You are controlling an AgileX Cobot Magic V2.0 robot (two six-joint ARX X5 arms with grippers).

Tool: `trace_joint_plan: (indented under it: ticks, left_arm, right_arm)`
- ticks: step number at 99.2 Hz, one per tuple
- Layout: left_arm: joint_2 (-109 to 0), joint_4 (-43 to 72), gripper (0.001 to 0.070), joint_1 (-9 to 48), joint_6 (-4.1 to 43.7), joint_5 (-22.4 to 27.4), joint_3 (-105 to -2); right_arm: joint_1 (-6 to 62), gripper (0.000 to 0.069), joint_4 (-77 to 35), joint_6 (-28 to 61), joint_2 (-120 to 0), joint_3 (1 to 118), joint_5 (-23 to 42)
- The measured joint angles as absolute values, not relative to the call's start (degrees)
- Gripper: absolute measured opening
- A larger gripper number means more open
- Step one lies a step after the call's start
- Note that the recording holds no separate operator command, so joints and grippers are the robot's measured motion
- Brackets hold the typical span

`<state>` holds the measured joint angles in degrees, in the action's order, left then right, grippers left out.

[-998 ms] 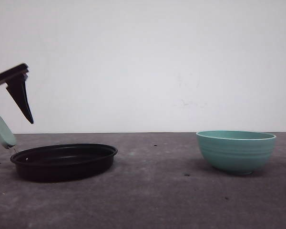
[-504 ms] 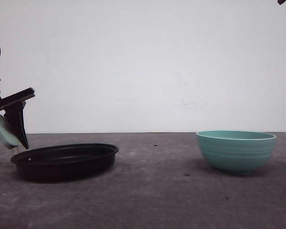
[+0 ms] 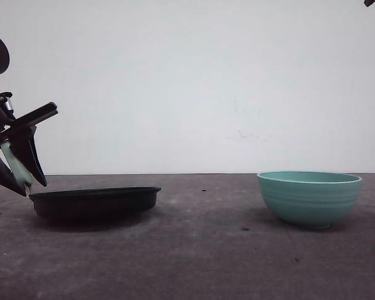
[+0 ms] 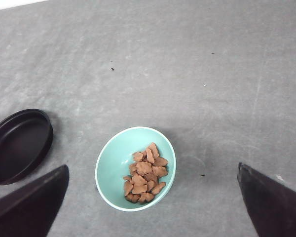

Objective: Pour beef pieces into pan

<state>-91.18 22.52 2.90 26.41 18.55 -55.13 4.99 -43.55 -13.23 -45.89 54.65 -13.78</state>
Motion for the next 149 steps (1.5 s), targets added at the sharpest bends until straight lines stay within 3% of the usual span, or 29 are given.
trace_joint_plan:
  ticks: [13,30,50,72,81,98,149]
  left_arm:
    - [-89.2,23.4,0.0129,2.9,26.4,19.2,-55.0]
    - [-85.0,26.5,0.0129,3.3,26.4,21.4,-54.5]
    - [-79.2,27.8,0.0129,6.7,26.4,21.6,-54.5]
    - [-75.5,26.9,0.0129,8.5,28.0,24.1,-54.5]
    - [-74.8,26.7,0.0129,8.9,28.8,24.8,-54.5]
    - [-74.4,26.7,0.0129,8.9,29.7,25.1,-54.5]
    - [-74.4,25.9,0.0129,11.6,30.1,25.9,-54.5]
  right_arm:
    - [4.9,0.0552,-43.6,-12.3,-48.4,54.7,-11.9]
    - [3.5,0.0525,-43.5,-11.7,-56.8,54.7,-12.3]
    - [3.1,0.042,-41.9,-12.4,-71.5,54.7,-20.3]
    - [4.2,0.0403,-40.3,-12.8,-83.4,54.7,-22.6]
    - [4.8,0.0383,-39.4,-13.0,-85.7,54.7,-22.5]
    - [5.7,0.0258,-37.1,-13.6,-89.3,54.7,-21.6]
    - [6.3,0.0124,-31.9,-16.8,-94.5,54.7,-21.2]
